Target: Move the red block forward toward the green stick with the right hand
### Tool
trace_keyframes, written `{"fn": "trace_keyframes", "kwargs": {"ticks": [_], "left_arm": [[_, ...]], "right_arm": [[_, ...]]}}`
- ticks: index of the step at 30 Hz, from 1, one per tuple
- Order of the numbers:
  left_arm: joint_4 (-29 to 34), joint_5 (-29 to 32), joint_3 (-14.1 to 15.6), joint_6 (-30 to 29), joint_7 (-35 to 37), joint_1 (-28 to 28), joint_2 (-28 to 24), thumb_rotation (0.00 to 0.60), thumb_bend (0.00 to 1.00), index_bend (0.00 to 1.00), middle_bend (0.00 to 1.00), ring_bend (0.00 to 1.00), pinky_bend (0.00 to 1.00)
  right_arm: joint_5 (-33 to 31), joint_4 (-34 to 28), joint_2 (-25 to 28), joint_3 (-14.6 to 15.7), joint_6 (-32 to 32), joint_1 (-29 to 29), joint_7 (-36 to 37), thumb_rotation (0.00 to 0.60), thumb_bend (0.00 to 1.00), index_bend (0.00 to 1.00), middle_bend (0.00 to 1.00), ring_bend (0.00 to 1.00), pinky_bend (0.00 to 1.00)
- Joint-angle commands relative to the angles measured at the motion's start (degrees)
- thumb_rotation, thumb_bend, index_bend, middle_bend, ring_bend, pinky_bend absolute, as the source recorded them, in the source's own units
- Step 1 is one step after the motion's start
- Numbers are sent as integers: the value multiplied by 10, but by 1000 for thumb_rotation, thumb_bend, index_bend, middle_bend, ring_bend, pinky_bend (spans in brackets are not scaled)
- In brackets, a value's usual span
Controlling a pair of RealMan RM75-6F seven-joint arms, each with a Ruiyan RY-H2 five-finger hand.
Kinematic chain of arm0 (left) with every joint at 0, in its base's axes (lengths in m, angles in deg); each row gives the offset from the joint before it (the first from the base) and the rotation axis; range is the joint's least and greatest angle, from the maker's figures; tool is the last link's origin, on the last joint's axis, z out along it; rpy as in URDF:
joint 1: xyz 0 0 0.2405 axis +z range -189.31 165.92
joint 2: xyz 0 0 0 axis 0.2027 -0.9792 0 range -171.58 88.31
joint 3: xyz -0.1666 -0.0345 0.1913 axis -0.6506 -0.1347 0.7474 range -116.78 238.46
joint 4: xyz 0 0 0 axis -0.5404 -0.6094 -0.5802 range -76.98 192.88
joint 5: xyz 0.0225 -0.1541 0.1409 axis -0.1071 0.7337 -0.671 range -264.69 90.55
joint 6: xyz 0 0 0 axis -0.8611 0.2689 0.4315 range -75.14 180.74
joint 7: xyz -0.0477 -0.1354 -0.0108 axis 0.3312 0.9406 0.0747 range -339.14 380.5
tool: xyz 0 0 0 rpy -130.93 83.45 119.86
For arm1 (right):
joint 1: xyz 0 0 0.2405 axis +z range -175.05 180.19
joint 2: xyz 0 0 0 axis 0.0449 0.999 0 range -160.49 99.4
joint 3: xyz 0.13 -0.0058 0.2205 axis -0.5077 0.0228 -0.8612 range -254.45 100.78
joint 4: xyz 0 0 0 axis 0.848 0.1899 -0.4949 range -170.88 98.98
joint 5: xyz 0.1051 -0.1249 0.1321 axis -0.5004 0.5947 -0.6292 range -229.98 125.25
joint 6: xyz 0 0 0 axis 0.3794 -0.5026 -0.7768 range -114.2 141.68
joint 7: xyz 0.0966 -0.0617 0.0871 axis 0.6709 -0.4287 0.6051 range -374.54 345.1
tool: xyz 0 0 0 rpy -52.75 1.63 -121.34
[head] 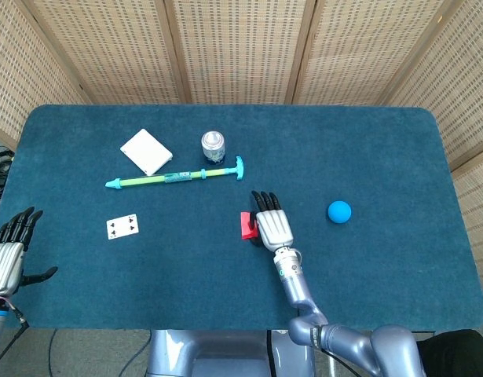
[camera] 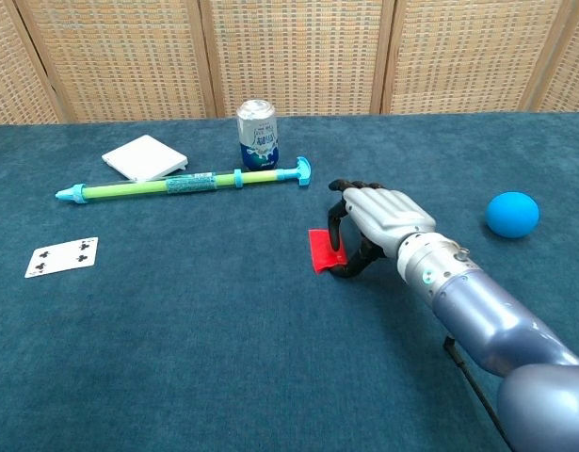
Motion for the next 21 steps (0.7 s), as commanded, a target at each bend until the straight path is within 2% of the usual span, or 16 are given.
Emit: {"fn": "trace_keyframes", "kwargs": {"ticks": [1, 6, 12, 21], "left_arm": [[0, 0, 0, 0, 0, 0, 0, 600, 113, 0, 0, 0, 80], [-1, 0, 0, 0, 1, 0, 0, 600, 113, 0, 0, 0, 80], [-1, -1, 0, 0, 0, -1, 1, 600, 113, 0, 0, 0, 80], [0, -3, 2, 0, 0, -1, 0, 600, 114, 0, 0, 0, 80]], "right_arm": [[-1, 2, -1, -1, -1, 0, 1, 600, 335, 636, 143, 0, 34], [-1, 4, -2, -1, -4, -1, 0, 600, 349, 639, 145, 0, 34], [3, 2, 0, 0, -4, 0, 4, 600, 491, 640, 145, 0, 34], [1, -1, 3, 0, -8, -3, 2, 600, 545, 637, 145, 0, 33]]}}
